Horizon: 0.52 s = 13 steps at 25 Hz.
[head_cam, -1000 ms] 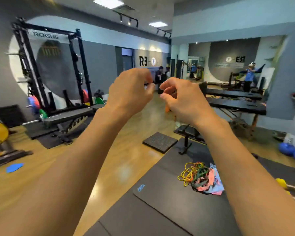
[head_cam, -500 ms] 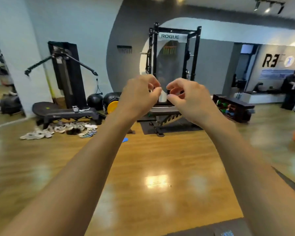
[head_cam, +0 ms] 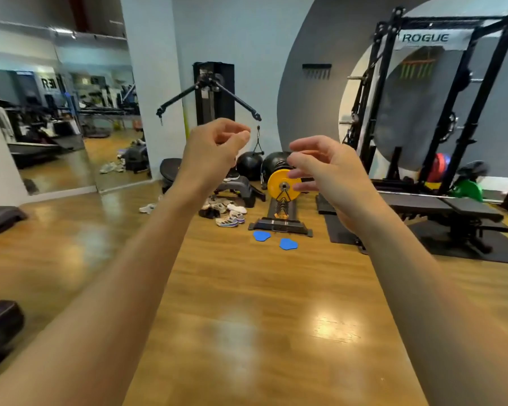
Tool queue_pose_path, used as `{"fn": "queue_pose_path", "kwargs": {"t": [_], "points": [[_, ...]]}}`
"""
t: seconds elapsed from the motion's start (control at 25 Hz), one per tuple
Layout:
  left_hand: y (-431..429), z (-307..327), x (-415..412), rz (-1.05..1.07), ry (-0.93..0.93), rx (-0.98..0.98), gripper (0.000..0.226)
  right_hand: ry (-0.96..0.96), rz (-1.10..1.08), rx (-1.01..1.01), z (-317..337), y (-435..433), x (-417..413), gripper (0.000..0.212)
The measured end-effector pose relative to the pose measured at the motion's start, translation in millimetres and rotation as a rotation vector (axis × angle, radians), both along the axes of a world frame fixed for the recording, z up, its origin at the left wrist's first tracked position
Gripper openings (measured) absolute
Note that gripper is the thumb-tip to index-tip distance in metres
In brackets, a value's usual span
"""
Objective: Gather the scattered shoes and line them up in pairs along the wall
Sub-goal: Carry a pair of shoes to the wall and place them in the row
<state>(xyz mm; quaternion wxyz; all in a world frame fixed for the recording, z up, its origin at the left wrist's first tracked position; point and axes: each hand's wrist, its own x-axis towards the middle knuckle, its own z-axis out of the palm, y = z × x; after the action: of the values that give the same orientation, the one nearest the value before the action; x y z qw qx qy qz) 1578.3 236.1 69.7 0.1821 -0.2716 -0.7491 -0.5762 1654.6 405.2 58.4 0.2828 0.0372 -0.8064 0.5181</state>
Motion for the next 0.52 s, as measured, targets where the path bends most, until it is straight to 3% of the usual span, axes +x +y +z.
{"fn": "queue_pose_path", "kwargs": {"t": [0.16, 0.52], "points": [[-9, 1, -108, 0.031, -0.052, 0.064, 0.023, 0.012, -0.001, 0.076, 2, 0, -113, 0.017], [-29, -21, -338, 0.225, -0.07, 0.047, 0.026, 0.024, 0.171, 0.044, -24, -6, -385, 0.023]]}}
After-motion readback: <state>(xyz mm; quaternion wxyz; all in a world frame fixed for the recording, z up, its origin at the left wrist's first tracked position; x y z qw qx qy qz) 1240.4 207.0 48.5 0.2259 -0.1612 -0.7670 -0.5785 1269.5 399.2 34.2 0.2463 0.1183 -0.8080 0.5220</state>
